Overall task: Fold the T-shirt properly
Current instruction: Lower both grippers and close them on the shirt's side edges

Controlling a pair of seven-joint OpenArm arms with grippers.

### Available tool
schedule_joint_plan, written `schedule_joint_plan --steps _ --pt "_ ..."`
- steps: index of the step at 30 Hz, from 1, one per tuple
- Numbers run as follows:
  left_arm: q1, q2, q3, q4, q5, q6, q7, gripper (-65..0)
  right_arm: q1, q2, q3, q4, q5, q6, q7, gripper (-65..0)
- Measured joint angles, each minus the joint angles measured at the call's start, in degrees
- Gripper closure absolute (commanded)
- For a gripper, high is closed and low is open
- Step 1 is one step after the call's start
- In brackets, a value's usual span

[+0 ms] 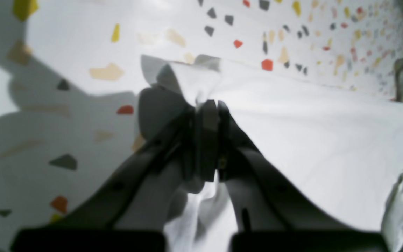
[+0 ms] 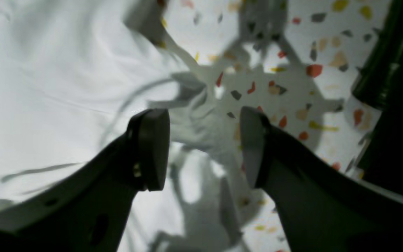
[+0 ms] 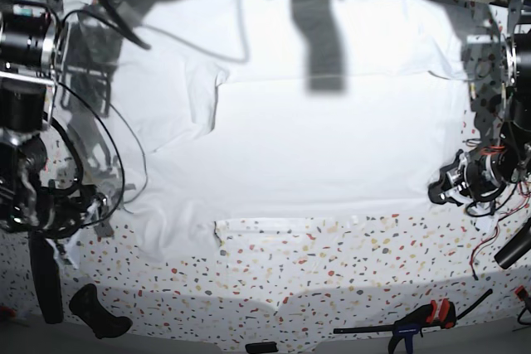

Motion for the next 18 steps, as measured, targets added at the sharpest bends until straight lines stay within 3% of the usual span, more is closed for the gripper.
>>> schedule_joint_plan --steps 5,8,11,18 --pt "0.0 0.0 0.0 0.1 0.0 0.0 0.0 0.0 3.9 -1.5 -11.8 -6.9 -9.2 0.3 7.3 -32.0" --pt "0.0 0.0 0.0 0.1 0.0 0.0 0.0 0.0 3.8 -2.6 -16.5 -9.2 -9.0 0.3 9.8 -32.0" --pt "0.0 0.0 0.0 0.1 0.0 0.0 0.0 0.0 3.7 -3.7 -17.7 -12.4 -10.0 -0.8 13.9 -32.0" --pt "0.0 0.0 0.0 0.1 0.0 0.0 0.0 0.0 4.3 -4.1 -17.6 -19.2 -19.3 -4.2 25.3 -32.0"
